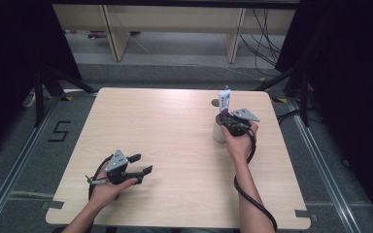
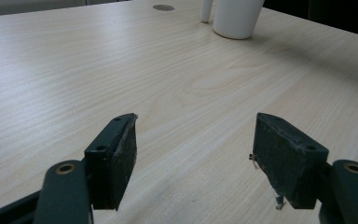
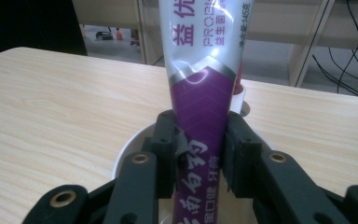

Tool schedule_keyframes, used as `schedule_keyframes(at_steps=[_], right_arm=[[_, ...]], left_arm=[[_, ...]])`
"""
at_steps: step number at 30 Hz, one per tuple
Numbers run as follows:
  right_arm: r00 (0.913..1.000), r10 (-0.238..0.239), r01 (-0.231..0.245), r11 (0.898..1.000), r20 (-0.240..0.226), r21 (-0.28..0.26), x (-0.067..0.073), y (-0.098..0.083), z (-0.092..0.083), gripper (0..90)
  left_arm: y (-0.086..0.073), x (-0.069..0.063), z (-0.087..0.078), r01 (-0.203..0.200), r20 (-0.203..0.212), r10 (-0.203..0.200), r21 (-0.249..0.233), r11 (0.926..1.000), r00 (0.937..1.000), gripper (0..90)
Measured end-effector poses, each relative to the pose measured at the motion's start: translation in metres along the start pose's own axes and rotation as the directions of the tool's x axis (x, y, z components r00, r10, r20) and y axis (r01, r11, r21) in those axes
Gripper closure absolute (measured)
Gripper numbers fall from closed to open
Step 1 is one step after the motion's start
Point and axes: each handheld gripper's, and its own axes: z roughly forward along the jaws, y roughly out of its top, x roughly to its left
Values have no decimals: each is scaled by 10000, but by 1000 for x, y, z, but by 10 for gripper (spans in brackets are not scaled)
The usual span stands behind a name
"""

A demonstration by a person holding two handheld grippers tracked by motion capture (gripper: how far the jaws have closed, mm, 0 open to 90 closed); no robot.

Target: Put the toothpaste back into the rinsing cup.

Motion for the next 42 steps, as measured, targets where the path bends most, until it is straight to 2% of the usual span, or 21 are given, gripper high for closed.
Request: schedule_keyframes(at_steps=[4,6,8,13,20,21,22,25,26,28,29,31,32,35,36,38,39,41,42], right_arm=[[10000,7,-9,9997,88,233,1,2,-2,692],[10000,-14,15,9997,-65,236,1,2,-1,692],[9999,137,-138,9994,36,321,2,1,-1,692],[9999,110,-113,9985,69,543,3,3,-2,691],[9997,-224,216,9982,137,553,0,4,-3,687],[9998,8,-17,9987,174,513,2,4,-3,687],[9998,197,-198,9980,23,599,3,4,-4,686],[10000,-24,19,9975,76,704,1,5,-6,684],[9999,52,-46,9977,-97,682,1,4,-7,683],[10000,58,-60,9973,27,729,1,4,-9,683],[9999,-54,63,9970,-121,775,-1,5,-10,682],[9999,-86,92,9966,-70,824,-2,5,-12,681],[9996,291,-292,9958,21,873,0,5,-13,680],[9999,68,-61,9967,-86,808,-3,5,-14,677],[9993,378,-376,9957,-4,844,-1,5,-15,678],[10000,-17,23,9971,-80,760,-5,4,-17,684],[10000,79,-74,9953,-52,963,-4,4,-19,684],[9999,-24,35,9970,-142,777,-4,3,-18,695],[9998,-50,66,9961,-180,881,-4,3,-18,694]], left_arm=[[0,0,0,28,-4,-28,-10,10000,10000,304],[0,0,0,9,3,-9,1,10000,10000,304],[0,0,0,20,-6,-20,-23,10000,10000,304],[0,0,0,3,-18,-3,-4,10000,10000,304],[0,0,0,14,-12,-14,-8,10000,10000,303],[0,0,0,27,-5,-27,-17,10000,10000,303],[0,0,0,31,-1,-31,-31,10000,10000,303],[0,0,-1,18,-9,-18,-15,10000,10000,303],[0,0,-1,28,-7,-28,-17,10000,10000,303],[0,0,-1,44,7,-44,-11,10000,10000,303],[0,0,0,44,3,-44,-12,10000,10000,303],[0,-1,0,47,4,-47,-8,10000,10000,303],[0,0,0,22,-9,-22,23,10000,10000,303],[0,-1,0,-2,-10,2,-12,10000,10000,303],[0,-1,0,0,-13,0,-17,10000,10000,303],[0,0,0,34,-12,-34,7,10000,10000,303],[0,0,0,34,-12,-34,7,10000,10000,303],[0,-1,1,13,55,-13,-33,10000,10000,303],[0,-1,0,-88,-19,88,86,9999,10000,303]])
